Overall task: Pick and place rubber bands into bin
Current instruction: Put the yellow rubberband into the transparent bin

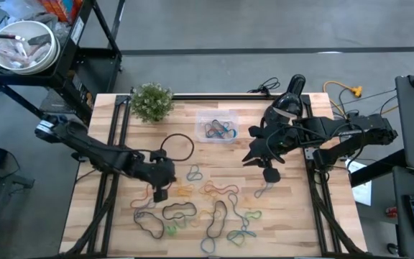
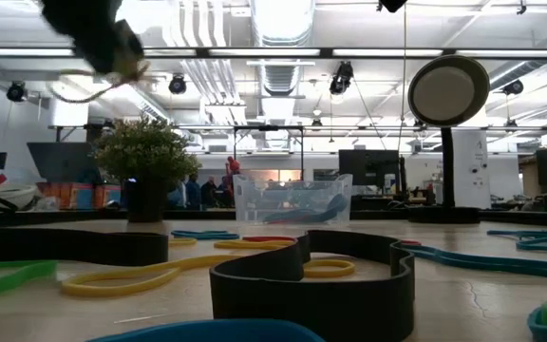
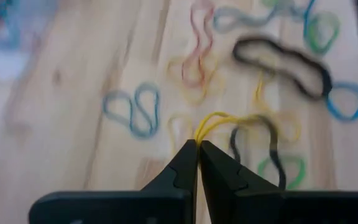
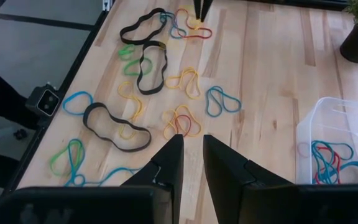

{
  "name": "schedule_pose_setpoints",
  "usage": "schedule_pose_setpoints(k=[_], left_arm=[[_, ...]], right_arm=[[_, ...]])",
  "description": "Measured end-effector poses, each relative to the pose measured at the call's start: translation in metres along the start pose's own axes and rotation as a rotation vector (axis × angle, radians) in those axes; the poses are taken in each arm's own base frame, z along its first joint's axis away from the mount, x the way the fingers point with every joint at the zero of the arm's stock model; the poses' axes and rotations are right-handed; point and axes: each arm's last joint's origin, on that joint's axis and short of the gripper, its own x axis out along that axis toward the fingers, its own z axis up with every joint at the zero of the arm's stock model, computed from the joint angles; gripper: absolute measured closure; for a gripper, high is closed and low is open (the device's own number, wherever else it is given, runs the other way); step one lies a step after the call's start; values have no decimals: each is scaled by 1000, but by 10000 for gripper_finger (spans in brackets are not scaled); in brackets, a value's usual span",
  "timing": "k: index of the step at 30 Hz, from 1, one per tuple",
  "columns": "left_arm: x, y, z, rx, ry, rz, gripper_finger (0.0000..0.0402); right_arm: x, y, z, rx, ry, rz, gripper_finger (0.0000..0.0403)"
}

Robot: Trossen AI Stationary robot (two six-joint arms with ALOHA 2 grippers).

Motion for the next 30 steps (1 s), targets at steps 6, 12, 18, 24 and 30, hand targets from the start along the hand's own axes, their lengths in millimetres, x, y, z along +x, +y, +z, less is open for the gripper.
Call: schedule_pose_setpoints(k=[6,12,18,24,30], left_arm=[[-13,-9,24,71,-153,-66,402],[-26,-16,47,100,-335,-127,402],[-34,-17,65,112,-505,-159,402],[-39,-13,77,118,-627,-157,402],[-37,-2,82,110,-661,-25,402]], right_arm=[[0,-1,0,0,-2,-26,346],[0,-1,0,0,-4,-26,346],[0,-1,0,16,-4,-26,346],[0,-1,0,19,-5,-25,346],[0,-1,0,38,-4,-24,346]])
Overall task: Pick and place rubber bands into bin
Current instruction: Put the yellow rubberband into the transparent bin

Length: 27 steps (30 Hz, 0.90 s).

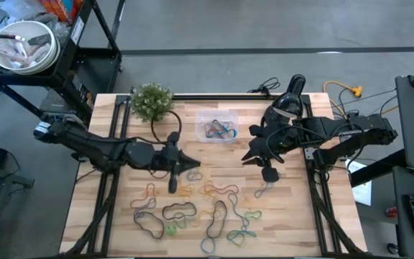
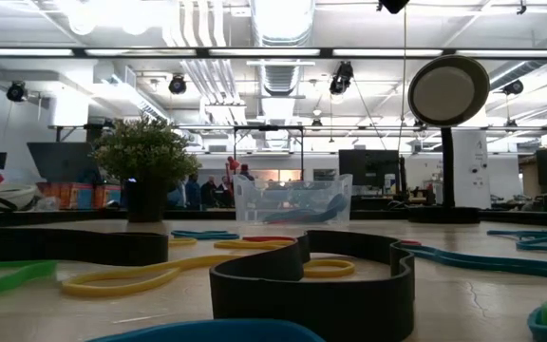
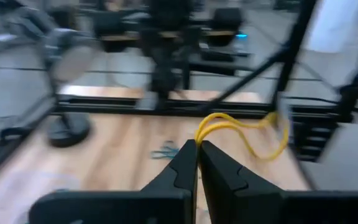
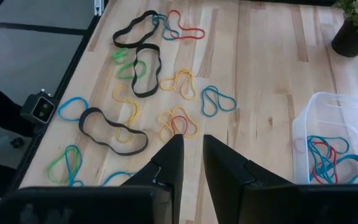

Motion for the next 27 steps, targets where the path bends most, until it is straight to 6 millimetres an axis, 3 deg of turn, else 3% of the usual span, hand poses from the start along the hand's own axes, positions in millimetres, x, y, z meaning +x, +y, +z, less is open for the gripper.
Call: schedule_pose_setpoints(k=[10,27], left_arm=[[42,40,-18,55,51,282,402],[114,113,-65,11,121,474,402]], right_arm=[[0,0,0,3,-4,0,346],[0,0,3,-5,-29,1,346]])
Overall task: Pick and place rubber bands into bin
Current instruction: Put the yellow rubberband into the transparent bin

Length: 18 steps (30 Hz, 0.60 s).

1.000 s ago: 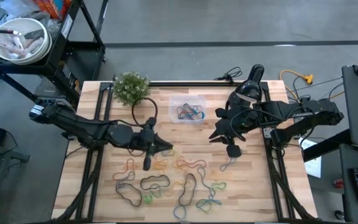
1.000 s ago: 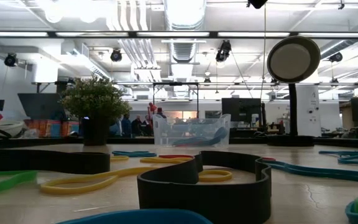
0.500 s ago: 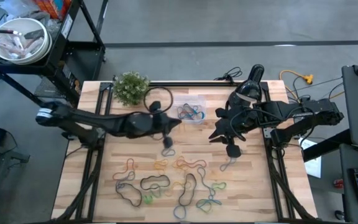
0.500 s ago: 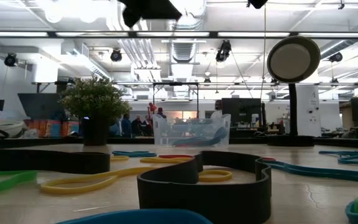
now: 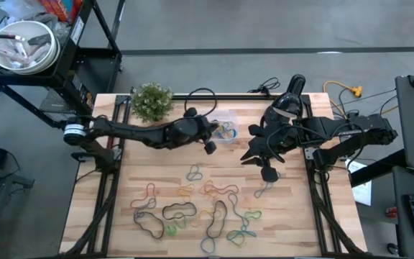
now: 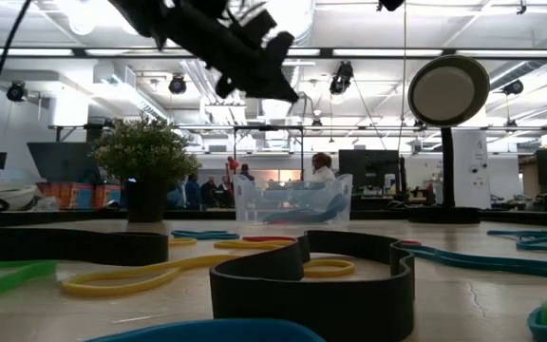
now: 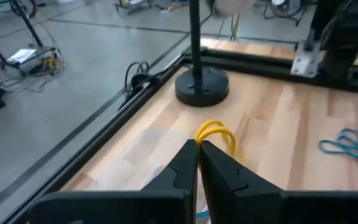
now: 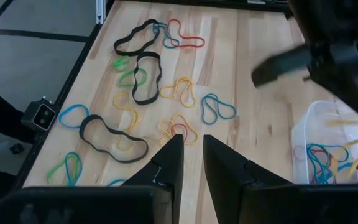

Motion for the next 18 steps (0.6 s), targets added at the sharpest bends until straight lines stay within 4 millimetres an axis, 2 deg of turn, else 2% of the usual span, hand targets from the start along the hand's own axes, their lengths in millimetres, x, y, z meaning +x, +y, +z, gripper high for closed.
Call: schedule_pose_setpoints(k=[8,18], left_arm=[[22,18,-14,0,62,39,401],[30,33,-19,-13,91,36,402]], right_arm=[[0,0,0,-2,1,0,346],[0,0,0,-1,1,-2,346]])
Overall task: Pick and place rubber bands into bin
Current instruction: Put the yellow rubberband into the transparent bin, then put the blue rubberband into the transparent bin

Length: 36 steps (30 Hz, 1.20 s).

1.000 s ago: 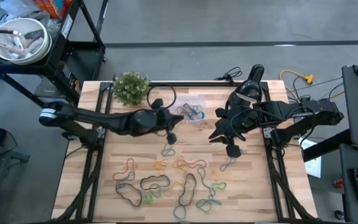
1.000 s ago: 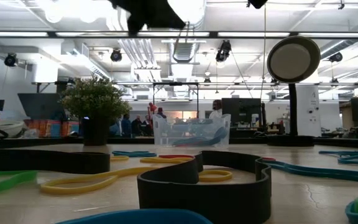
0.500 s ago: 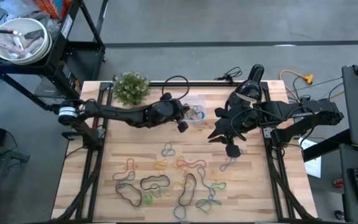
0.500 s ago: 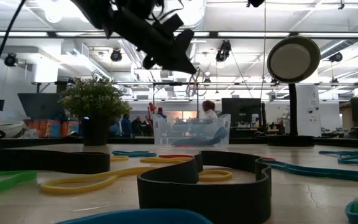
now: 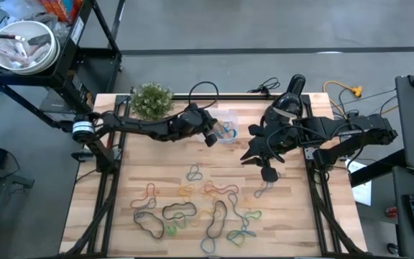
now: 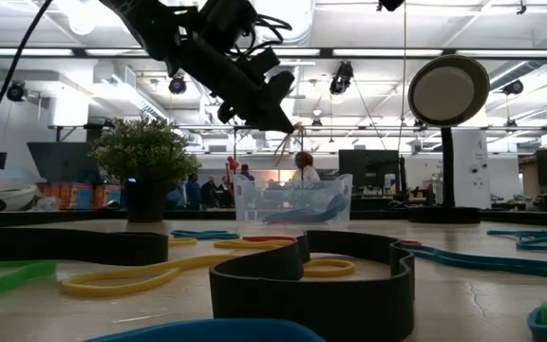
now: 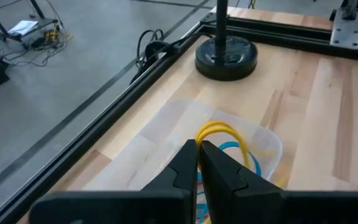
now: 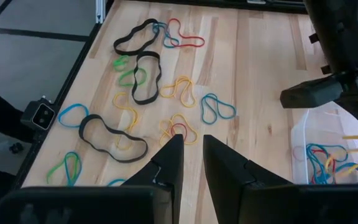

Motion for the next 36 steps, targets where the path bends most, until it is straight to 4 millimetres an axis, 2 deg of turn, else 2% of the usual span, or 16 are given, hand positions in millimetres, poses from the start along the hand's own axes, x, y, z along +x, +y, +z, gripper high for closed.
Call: schedule_pose_setpoints(k=[11,20,27,31,36], left_arm=[[0,2,1,3,-1,5,398],[0,2,1,6,-1,6,338],[-2,3,-1,13,25,5,324],[-13,1,2,28,75,-90,323],[-41,-4,14,39,77,-250,323]], right_arm=[[0,-1,0,0,-1,-25,346],[0,-1,0,3,-1,-24,346],[0,-1,-2,20,18,-25,346],[1,-1,-18,42,174,-33,346],[11,-1,-49,94,385,-40,346]])
